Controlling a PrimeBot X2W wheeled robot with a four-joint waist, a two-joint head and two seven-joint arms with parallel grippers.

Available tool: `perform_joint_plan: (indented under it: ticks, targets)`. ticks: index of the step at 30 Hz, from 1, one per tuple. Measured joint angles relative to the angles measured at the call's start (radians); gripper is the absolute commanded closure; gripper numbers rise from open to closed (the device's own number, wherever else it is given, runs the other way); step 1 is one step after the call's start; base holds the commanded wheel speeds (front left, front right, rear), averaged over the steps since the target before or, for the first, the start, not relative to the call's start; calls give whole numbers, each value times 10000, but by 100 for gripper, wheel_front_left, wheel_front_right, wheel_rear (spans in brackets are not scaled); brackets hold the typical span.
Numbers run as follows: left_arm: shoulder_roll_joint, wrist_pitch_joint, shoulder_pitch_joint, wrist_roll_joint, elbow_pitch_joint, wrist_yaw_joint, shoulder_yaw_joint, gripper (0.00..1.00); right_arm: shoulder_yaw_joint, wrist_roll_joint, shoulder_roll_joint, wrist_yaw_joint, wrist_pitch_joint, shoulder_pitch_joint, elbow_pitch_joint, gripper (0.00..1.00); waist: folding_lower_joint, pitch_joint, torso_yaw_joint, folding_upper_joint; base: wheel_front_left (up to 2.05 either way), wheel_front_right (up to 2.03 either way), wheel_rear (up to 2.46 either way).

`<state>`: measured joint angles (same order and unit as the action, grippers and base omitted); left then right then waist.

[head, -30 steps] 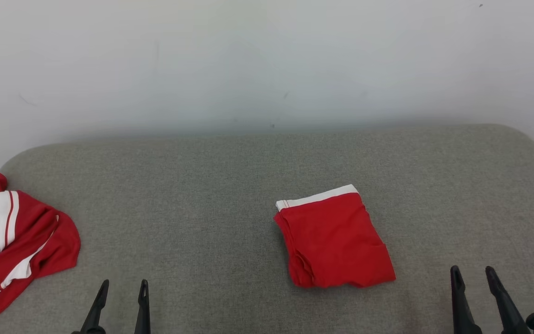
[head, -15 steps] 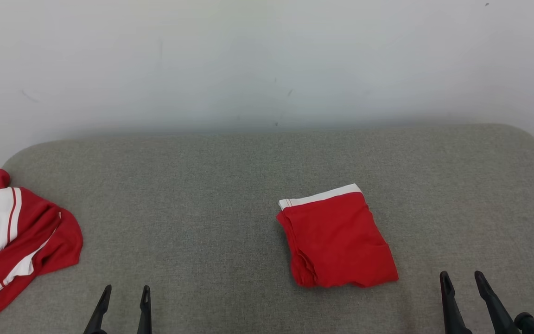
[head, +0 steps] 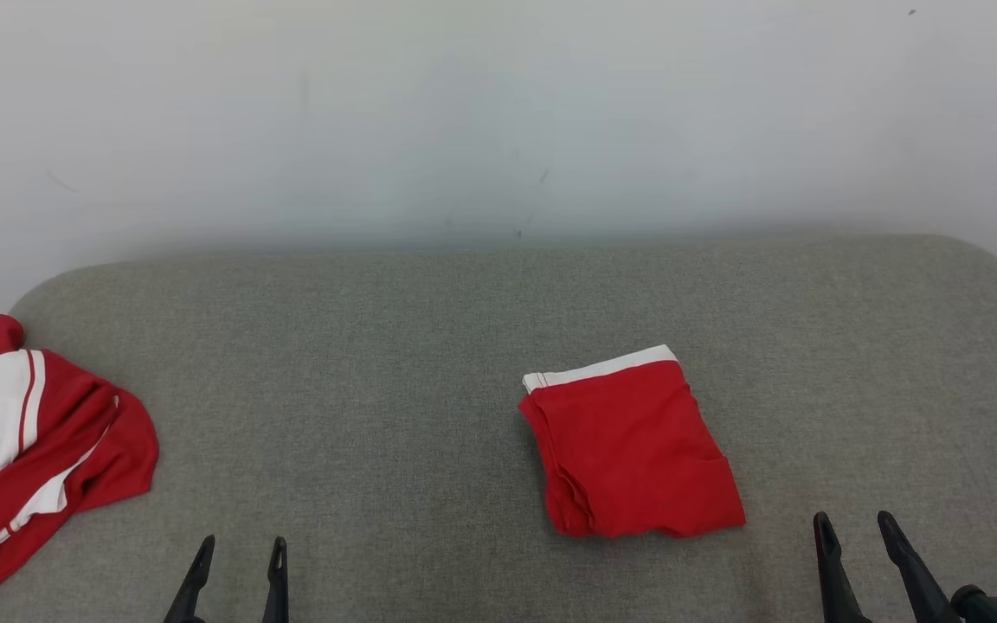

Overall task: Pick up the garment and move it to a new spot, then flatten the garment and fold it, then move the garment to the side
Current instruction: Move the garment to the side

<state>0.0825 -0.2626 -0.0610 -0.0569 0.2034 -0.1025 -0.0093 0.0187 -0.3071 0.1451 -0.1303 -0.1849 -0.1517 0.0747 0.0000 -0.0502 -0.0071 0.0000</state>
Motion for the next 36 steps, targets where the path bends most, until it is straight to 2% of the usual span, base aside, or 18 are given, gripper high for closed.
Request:
perform_joint_plan:
  ticks: [24, 30, 36]
  targets:
    - [6, 0, 1, -52, 50, 27, -65, 0, 178, -127, 128, 0, 33, 104, 217, 0, 0, -126, 136, 0, 0, 0, 0]
    - [-2, 0, 14, -81, 73, 23, -107, 0, 763, -194, 623, 0, 165, 1012, 650, 0, 0, -79, 169, 0, 0, 0, 0]
    - [-27, 0, 151, -96, 102, 6, -219, 0, 1358, -291, 955, 0, 303, 2531, 1877, 0, 0, 75, 311, 0, 0, 0, 0]
